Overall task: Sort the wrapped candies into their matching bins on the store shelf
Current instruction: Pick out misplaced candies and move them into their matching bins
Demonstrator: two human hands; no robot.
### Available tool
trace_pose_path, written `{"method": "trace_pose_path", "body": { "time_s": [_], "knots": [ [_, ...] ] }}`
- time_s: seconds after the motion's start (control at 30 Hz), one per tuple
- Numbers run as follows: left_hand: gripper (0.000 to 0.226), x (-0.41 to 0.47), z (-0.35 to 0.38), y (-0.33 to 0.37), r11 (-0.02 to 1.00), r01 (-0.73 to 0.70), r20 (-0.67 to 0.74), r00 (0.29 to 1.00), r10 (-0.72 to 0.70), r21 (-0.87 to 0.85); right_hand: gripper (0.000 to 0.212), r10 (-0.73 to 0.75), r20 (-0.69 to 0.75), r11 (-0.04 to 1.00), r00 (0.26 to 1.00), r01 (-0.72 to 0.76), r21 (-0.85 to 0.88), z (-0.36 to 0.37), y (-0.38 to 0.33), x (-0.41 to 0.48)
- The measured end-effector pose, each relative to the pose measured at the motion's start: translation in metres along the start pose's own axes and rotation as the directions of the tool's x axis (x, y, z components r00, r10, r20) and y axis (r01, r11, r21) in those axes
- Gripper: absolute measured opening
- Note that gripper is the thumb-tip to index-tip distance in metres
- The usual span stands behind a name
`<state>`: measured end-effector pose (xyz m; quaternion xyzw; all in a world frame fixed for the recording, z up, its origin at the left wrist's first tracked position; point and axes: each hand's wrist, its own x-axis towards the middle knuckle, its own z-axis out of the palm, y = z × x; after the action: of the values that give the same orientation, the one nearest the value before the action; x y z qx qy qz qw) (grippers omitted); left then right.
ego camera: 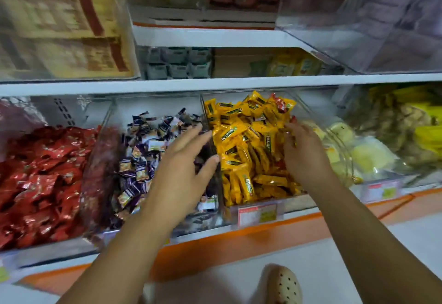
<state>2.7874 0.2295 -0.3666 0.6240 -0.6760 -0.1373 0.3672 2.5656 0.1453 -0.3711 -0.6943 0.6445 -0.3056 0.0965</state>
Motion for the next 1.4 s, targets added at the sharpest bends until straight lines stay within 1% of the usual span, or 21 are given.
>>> {"method": "trace_pose_path", "body": {
  "time_s": [0.1,0.17,0.23,0.3,0.37,0.43,0.5,0.57,0.6,0.7,0.73,0.8,0.87,0.9,1.03,1.17,1.27,1.33,1.4],
  "knots": [
    [0.063,0.008,0.029,0.008,0.997,-0.075,0.099,0.992,0.076,-0.01,0.04,0.102,0.033,0.995,0.994,-0.101,-0.025,-0.007,0.028,0.015],
    [0.068,0.013,0.042,0.008,0.989,-0.138,0.132,0.983,0.13,0.053,0.051,0.154,0.109,0.988,0.982,-0.149,-0.049,-0.005,0.039,0.022],
    [0.072,0.016,0.05,0.007,0.972,-0.193,0.144,0.974,0.174,0.134,0.065,0.156,0.195,0.986,0.968,-0.14,-0.091,0.002,0.044,0.025],
    [0.073,0.018,0.053,0.006,0.968,-0.191,0.15,0.974,0.167,0.163,0.072,0.145,0.252,0.978,0.957,-0.1,-0.184,0.011,0.049,0.028],
    [0.072,0.02,0.053,0.005,0.972,-0.175,0.155,0.976,0.15,0.159,0.069,0.132,0.277,0.961,0.952,-0.056,-0.269,0.014,0.052,0.031],
    [0.074,0.019,0.053,0.005,0.971,-0.181,0.147,0.976,0.158,0.157,0.053,0.122,0.273,0.952,0.954,-0.036,-0.303,0.012,0.051,0.033],
    [0.075,0.019,0.053,0.005,0.971,-0.185,0.143,0.976,0.164,0.149,0.034,0.131,0.283,0.966,0.95,-0.058,-0.251,0.011,0.049,0.034],
    [0.072,0.018,0.053,0.005,0.973,-0.182,0.143,0.976,0.162,0.14,0.022,0.125,0.316,0.979,0.94,-0.066,-0.193,0.009,0.051,0.034],
    [0.071,0.018,0.053,0.005,0.974,-0.179,0.142,0.977,0.159,0.14,0.019,0.107,0.338,0.984,0.935,-0.052,-0.169,0.007,0.053,0.035],
    [0.069,0.018,0.053,0.006,0.975,-0.175,0.129,0.979,0.158,0.134,0.034,0.088,0.399,0.992,0.913,-0.044,-0.116,0.0,0.057,0.034],
    [0.068,0.018,0.053,0.006,0.976,-0.172,0.127,0.98,0.156,0.131,0.04,0.093,0.398,0.992,0.913,-0.052,-0.113,-0.001,0.058,0.034],
    [0.066,0.017,0.053,0.007,0.978,-0.168,0.125,0.98,0.153,0.12,0.053,0.092,0.35,0.993,0.932,-0.057,-0.108,-0.002,0.058,0.032],
    [0.066,0.017,0.053,0.008,0.981,-0.163,0.122,0.981,0.15,0.107,0.057,0.073,0.292,0.996,0.954,-0.056,-0.065,-0.001,0.057,0.03],
    [0.066,0.017,0.053,0.008,0.981,-0.164,0.122,0.981,0.151,0.105,0.055,0.063,0.263,0.998,0.963,-0.057,-0.029,-0.001,0.056,0.029],
    [0.066,0.018,0.053,0.007,0.981,-0.164,0.128,0.98,0.15,0.105,0.036,0.028,0.163,0.995,0.986,-0.044,0.092,-0.002,0.056,0.028],
    [0.063,0.018,0.053,0.008,0.981,-0.164,0.121,0.981,0.151,0.106,0.034,0.045,0.033,0.986,0.998,-0.05,0.159,-0.01,0.051,0.027],
    [0.062,0.018,0.052,0.008,0.98,-0.163,0.123,0.981,0.149,0.111,0.028,0.057,-0.046,0.972,0.997,-0.045,0.232,-0.017,0.046,0.026],
    [0.063,0.018,0.052,0.008,0.979,-0.167,0.124,0.98,0.153,0.113,0.026,0.081,-0.071,0.948,0.994,-0.055,0.312,-0.021,0.044,0.027],
    [0.063,0.018,0.053,0.008,0.979,-0.174,0.119,0.98,0.161,0.106,0.025,0.114,-0.079,0.904,0.99,-0.07,0.423,-0.027,0.039,0.026]
  ]
}}
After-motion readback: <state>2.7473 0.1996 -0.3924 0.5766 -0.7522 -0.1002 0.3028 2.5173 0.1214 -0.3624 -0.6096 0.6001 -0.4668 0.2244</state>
